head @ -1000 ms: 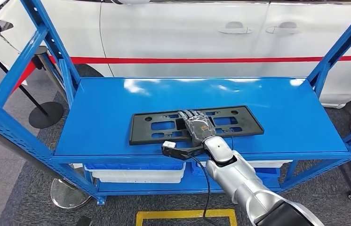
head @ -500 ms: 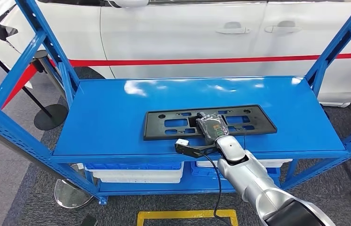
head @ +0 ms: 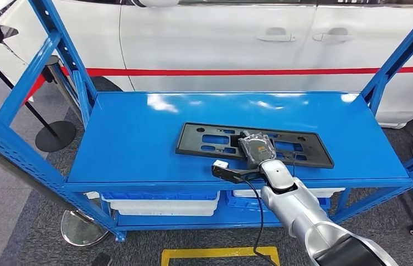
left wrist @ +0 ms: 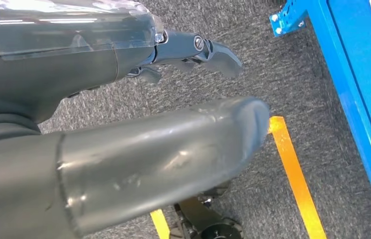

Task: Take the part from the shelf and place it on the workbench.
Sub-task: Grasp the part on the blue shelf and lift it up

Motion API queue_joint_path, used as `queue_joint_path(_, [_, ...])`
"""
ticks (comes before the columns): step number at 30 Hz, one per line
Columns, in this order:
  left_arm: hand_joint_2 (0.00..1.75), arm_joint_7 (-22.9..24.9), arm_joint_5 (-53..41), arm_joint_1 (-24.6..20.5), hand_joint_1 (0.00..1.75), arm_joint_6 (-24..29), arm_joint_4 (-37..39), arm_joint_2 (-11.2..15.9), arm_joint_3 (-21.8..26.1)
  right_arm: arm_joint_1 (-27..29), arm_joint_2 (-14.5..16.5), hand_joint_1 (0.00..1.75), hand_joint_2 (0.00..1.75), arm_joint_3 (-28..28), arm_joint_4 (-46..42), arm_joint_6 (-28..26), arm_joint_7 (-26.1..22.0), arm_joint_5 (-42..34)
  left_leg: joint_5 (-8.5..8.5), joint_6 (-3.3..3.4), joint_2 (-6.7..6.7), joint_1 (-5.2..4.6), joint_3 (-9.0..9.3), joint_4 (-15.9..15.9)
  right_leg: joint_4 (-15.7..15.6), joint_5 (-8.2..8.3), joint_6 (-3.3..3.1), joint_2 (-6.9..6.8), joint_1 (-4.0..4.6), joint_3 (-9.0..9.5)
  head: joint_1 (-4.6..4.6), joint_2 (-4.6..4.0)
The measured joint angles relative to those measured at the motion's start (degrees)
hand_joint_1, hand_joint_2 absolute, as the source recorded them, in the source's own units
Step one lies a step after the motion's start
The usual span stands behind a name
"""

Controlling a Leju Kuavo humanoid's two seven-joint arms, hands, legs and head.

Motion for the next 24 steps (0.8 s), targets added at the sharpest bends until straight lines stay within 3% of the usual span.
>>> queue_joint_path(2, [0.00, 0.00, 0.00, 0.02, 0.00, 0.00, 0.01, 0.00, 0.00, 0.05, -0.17, 1.72, 1.75, 0.00, 0.08, -0.01, 0.00, -0.01, 0.07, 0.14, 0.10, -0.02, -0.26, 0.00, 7.76, -3.50, 0.40, -0.03, -0.15, -3.83, 0.13, 0.01])
queue_joint_path(3, [0.00, 0.00, 0.00, 0.05, 0.00, 0.00, 0.01, 0.00, 0.00, 0.09, -0.24, 1.73, 1.75, 0.00, 0.10, -0.01, -0.01, -0.01, 0.07, 0.15, 0.12, -0.03, -0.30, 0.02, 10.17, -4.03, 0.47, -0.04, -0.18, -5.07, 0.13, 0.01])
queue_joint_path(4, [0.00, 0.00, 0.00, 0.06, 0.00, 0.00, 0.01, 0.00, 0.00, 0.12, -0.28, 1.74, 1.75, -0.01, 0.12, -0.01, -0.01, -0.02, 0.06, 0.13, 0.11, -0.03, -0.25, 0.02, 10.48, -3.41, 0.43, -0.05, -0.19, -5.27, 0.13, 0.01])
queue_joint_path(5, [0.00, 0.00, 0.01, 0.07, 0.00, 0.00, 0.01, 0.00, 0.00, 0.12, -0.31, 1.75, 1.75, -0.02, 0.12, -0.02, -0.01, -0.03, 0.03, 0.09, 0.07, -0.03, -0.12, 0.02, 8.38, -1.73, 0.27, -0.05, -0.17, -4.28, 0.14, 0.01])
queue_joint_path(7, [0.00, 0.00, 0.02, 0.03, 0.00, 0.00, 0.00, -0.04, 0.00, 0.06, -0.37, 1.75, 1.75, -0.11, 0.12, -0.09, -0.06, -0.15, -0.09, -0.10, 0.01, -0.09, 0.17, 0.02, 0.07, 2.28, -0.44, -0.01, 0.02, -0.25, 0.13, 0.00])
queue_joint_path(9, [0.00, 0.00, 0.04, -0.05, 0.00, 0.00, 0.00, -0.13, 0.00, 0.06, -0.39, 1.75, 1.75, -0.44, 0.10, -0.46, -0.55, -0.64, -0.18, -0.61, -0.06, -0.21, 0.21, 0.01, -5.55, 4.04, -1.10, -0.08, 0.41, 2.31, 0.10, 0.00])
queue_joint_path(12, [0.00, -0.07, 0.18, -0.05, 0.00, 0.07, 0.01, -0.19, 0.00, 0.35, -0.34, 1.75, 1.75, -1.39, -0.39, -1.84, -2.70, -2.60, -0.15, -1.59, -0.12, -0.14, 0.23, -0.19, -6.68, 4.26, -1.73, -0.26, 0.54, 2.68, 0.11, 0.01])
queue_joint_path(14, [0.00, -0.30, 0.59, 0.06, 0.00, 0.14, 0.01, -0.17, 0.01, 0.82, -0.16, 1.75, 1.75, -2.48, -1.76, -3.21, -5.19, -5.15, -1.64, -2.03, -0.14, -0.13, -0.56, 1.82, -7.44, 4.71, -2.38, -0.51, 0.21, 3.08, -0.02, 0.00])
queue_joint_path(17, [0.00, -0.98, 1.74, 0.62, 0.00, 0.46, 0.01, -0.08, 0.20, 2.61, -0.03, 1.75, 1.75, -4.35, -6.94, -4.73, -10.15, -11.00, -7.16, -2.46, -0.14, -0.04, -5.19, 12.29, -7.67, 4.80, -2.95, -0.67, 0.18, 3.19, -0.32, 0.01])
queue_joint_path(18, [0.00, -1.34, 2.36, 0.94, 0.00, 0.78, 0.01, -0.04, 0.41, 3.88, -0.09, 1.75, 1.75, -4.88, -10.44, -5.09, -12.77, -14.67, -8.15, -2.61, -0.13, 0.00, -6.52, 15.25, -7.57, 4.73, -2.98, -0.55, 0.23, 3.20, -0.35, 0.01])
queue_joint_path(19, [0.00, -1.74, 3.10, 1.28, 0.00, 1.20, 0.01, -0.02, 0.73, 5.57, -0.29, 1.75, 1.75, -5.41, -15.31, -5.28, -15.84, -19.84, -8.03, -2.72, -0.13, 0.03, -6.99, 16.29, -7.40, 4.59, -2.97, -0.41, 0.24, 3.23, -0.35, 0.01])
queue_joint_path(20, [0.00, -2.16, 3.86, 1.56, 0.00, 1.72, 0.02, -0.02, 1.15, 7.57, -0.75, 1.75, 1.75, -5.94, -21.96, -5.06, -18.68, -26.52, -6.75, -2.77, -0.12, 0.06, -6.35, 14.98, -7.13, 4.37, -2.88, -0.27, 0.21, 3.26, -0.40, 0.01])
queue_joint_path(21, [0.00, -2.48, 4.48, 1.76, 0.00, 2.18, 0.03, -0.02, 1.58, 9.56, -1.49, 1.75, 1.75, -6.47, -29.51, -4.44, -20.13, -33.47, -4.72, -2.77, -0.10, 0.09, -4.78, 11.61, -6.75, 4.05, -2.67, -0.21, 0.13, 3.28, -0.43, 0.01])
queue_joint_path(23, [0.00, -2.85, 5.18, 2.05, 0.00, 2.86, 0.05, -0.08, 2.34, 12.86, -3.43, 1.75, 1.75, -7.63, -45.01, -2.51, -18.81, -44.82, -1.74, -2.49, -0.19, 0.07, -1.49, 4.34, -5.77, 3.25, -2.00, -0.32, 0.13, 3.06, -0.67, 0.00])
queue_joint_path(24, [0.00, -2.92, 5.37, 2.16, 0.00, 3.05, 0.06, -0.15, 2.62, 14.21, -4.43, 1.75, 1.75, -8.32, -51.44, -1.83, -17.55, -47.88, -1.19, -2.19, -0.32, 0.03, -0.68, 2.32, -5.38, 2.95, -1.67, -0.44, 0.24, 2.90, -0.73, 0.00])
